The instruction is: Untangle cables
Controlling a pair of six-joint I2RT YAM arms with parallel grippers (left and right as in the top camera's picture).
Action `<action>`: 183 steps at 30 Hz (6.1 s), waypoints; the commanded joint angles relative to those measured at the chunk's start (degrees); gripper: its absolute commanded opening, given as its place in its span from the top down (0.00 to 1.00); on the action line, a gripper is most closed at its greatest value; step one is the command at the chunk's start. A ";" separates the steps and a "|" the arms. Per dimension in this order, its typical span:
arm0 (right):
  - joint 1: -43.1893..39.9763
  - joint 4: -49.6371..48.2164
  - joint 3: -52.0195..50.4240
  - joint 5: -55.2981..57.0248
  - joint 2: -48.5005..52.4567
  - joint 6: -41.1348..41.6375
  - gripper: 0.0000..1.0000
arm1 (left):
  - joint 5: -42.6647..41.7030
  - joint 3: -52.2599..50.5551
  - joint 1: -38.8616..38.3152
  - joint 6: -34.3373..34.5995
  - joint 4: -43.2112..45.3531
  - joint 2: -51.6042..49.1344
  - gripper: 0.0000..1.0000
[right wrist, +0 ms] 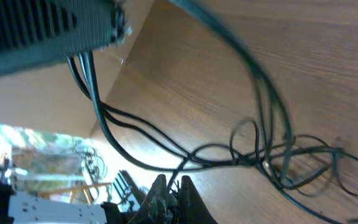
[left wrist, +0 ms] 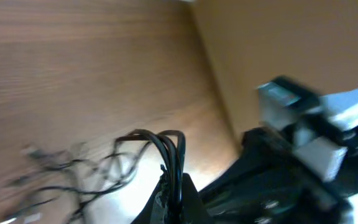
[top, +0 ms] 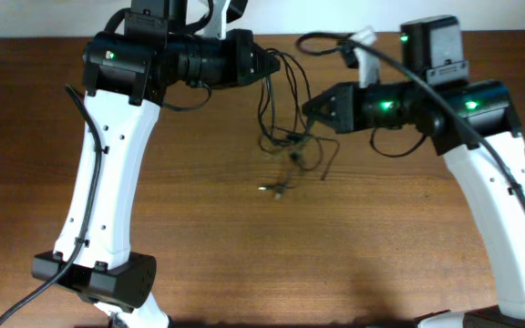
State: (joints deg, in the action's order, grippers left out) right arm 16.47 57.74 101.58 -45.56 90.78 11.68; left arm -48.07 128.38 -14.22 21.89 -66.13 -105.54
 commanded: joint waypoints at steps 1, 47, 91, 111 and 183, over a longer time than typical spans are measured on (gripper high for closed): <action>4.15 -1.53 0.63 0.00 1.20 -5.49 0.96 | -11.78 1.11 0.02 6.86 2.64 1.62 1.00; 16.57 -16.26 0.59 31.71 17.55 42.99 0.33 | 40.44 1.09 0.13 70.05 -2.32 1.62 1.00; -8.26 10.29 7.37 9.31 5.99 -6.47 0.27 | -11.43 1.11 5.16 -36.68 -13.46 1.64 1.00; 2.71 6.73 7.28 14.08 8.37 -0.81 0.21 | -9.97 1.11 5.09 -28.61 -11.82 1.64 1.00; -26.43 21.38 7.06 19.63 14.82 -5.77 0.16 | 57.88 -23.19 -11.61 -14.10 -6.60 -13.18 0.43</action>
State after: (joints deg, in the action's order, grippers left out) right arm -10.04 78.67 108.33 -26.96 105.49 6.20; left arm 10.28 112.25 -26.87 9.89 -77.71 -119.02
